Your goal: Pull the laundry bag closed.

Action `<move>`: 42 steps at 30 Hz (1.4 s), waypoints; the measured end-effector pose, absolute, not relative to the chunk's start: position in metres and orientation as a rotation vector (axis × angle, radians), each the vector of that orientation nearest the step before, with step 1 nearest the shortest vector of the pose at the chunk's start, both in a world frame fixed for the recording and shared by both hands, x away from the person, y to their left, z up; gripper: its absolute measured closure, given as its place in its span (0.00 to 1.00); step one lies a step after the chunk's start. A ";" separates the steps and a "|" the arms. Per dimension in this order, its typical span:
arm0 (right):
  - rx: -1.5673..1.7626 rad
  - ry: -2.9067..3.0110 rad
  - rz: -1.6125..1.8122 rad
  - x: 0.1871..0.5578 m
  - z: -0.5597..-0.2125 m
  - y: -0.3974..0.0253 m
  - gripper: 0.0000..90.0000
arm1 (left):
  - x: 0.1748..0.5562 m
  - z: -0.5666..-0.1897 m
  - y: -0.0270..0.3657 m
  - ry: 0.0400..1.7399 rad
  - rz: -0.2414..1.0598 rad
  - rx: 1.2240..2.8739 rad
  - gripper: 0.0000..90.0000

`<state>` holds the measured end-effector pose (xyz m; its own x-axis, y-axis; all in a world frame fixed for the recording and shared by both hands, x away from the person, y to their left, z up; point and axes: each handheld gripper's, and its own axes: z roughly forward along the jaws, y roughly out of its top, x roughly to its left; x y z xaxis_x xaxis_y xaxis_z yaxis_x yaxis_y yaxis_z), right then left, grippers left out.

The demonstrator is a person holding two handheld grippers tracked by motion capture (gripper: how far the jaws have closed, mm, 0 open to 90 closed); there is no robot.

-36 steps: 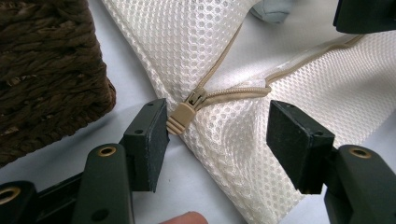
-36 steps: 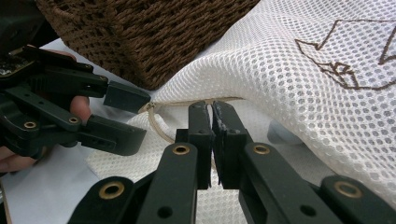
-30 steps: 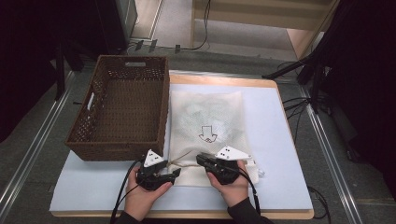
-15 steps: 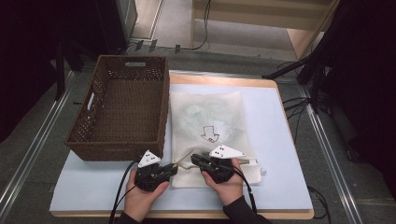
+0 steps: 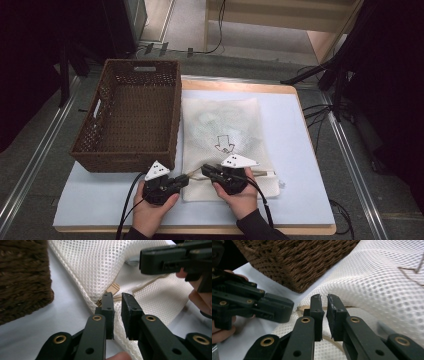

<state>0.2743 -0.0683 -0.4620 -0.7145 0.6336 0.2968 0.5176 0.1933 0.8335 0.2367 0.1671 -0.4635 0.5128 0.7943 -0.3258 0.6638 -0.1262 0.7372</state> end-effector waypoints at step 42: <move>1.077 2.551 1.538 0.279 -0.482 -0.050 0.79 | 0.235 -0.468 0.168 1.278 0.145 1.852 0.97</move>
